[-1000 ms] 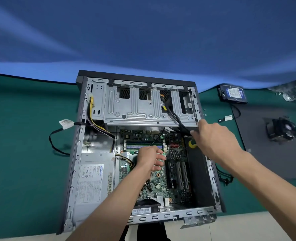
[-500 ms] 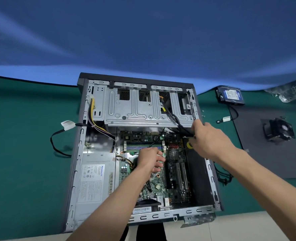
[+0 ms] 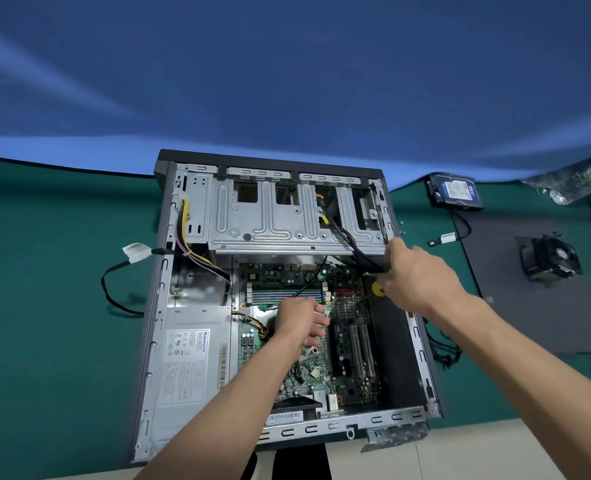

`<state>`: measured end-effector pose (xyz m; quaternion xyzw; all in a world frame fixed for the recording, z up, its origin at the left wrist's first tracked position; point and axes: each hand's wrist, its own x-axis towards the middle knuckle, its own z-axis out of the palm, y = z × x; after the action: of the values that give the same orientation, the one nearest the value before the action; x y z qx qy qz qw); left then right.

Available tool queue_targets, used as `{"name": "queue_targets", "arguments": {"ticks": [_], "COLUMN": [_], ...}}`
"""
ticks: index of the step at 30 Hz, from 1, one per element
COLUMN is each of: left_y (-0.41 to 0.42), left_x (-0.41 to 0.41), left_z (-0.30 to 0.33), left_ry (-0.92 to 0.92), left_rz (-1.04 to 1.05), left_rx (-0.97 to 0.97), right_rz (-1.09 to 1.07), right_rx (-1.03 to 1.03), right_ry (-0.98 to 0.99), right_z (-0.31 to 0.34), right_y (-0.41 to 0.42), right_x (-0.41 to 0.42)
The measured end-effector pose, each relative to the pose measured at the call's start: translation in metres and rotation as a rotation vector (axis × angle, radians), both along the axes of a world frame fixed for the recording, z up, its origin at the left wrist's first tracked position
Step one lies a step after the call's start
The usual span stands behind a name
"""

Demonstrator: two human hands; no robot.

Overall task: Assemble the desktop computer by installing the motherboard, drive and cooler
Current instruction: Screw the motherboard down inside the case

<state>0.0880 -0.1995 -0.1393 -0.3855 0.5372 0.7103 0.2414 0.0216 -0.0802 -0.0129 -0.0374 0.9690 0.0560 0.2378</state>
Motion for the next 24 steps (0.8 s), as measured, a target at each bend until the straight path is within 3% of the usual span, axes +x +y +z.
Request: {"name": "queue_targets", "arguments": {"ticks": [13, 17, 20, 24], "left_y": [0.0011, 0.0019, 0.0017, 0.0016], "left_x": [0.0001, 0.0003, 0.0005, 0.0006], "left_z": [-0.001, -0.0013, -0.0002, -0.0018], "left_ry": [-0.002, 0.0, 0.0, 0.006], "left_rz": [-0.017, -0.012, -0.016, -0.017], "left_rx": [-0.025, -0.033, -0.04, -0.033], "right_rz": [-0.059, -0.099, -0.081, -0.065], "right_rx": [-0.033, 0.007, -0.031, 0.011], "right_ry": [-0.032, 0.064, -0.049, 0.108], "right_z": [0.0017, -0.0005, 0.001, -0.006], "right_y": [-0.0021, -0.0019, -0.0049, -0.0087], "right_x": [-0.0016, -0.0031, -0.0046, -0.0006]}}
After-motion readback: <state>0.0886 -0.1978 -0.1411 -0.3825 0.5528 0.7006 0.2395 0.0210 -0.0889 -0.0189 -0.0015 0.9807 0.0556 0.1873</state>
